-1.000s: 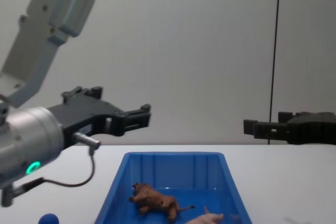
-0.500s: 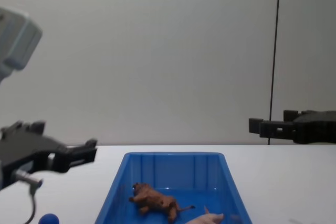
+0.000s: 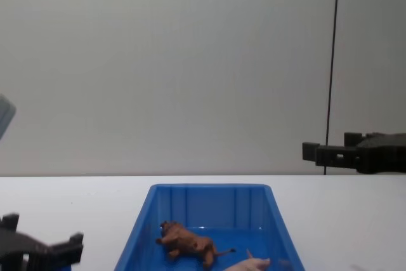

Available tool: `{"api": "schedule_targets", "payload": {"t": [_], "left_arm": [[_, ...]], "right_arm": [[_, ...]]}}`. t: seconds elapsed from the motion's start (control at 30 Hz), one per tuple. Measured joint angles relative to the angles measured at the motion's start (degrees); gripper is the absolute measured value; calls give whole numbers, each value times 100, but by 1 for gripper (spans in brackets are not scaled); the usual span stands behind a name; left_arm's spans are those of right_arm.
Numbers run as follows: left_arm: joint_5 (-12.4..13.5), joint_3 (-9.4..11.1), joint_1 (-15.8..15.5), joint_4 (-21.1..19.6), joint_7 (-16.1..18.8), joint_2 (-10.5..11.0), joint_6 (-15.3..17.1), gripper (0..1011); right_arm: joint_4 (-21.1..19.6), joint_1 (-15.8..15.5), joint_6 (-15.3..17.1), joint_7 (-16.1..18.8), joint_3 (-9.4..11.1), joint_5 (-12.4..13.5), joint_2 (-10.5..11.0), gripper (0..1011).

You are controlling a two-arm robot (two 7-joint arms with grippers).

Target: Pick up the two dolls from the table and place them into the box.

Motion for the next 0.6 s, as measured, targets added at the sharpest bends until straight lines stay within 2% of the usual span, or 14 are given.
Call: {"api": "schedule_targets", "payload": {"t": [0.6], "left_arm": [[-84, 24, 68, 497, -572, -95, -25, 1002]], "right_arm": [[-9, -8, -9, 1, 5, 6, 8, 1001]]}}
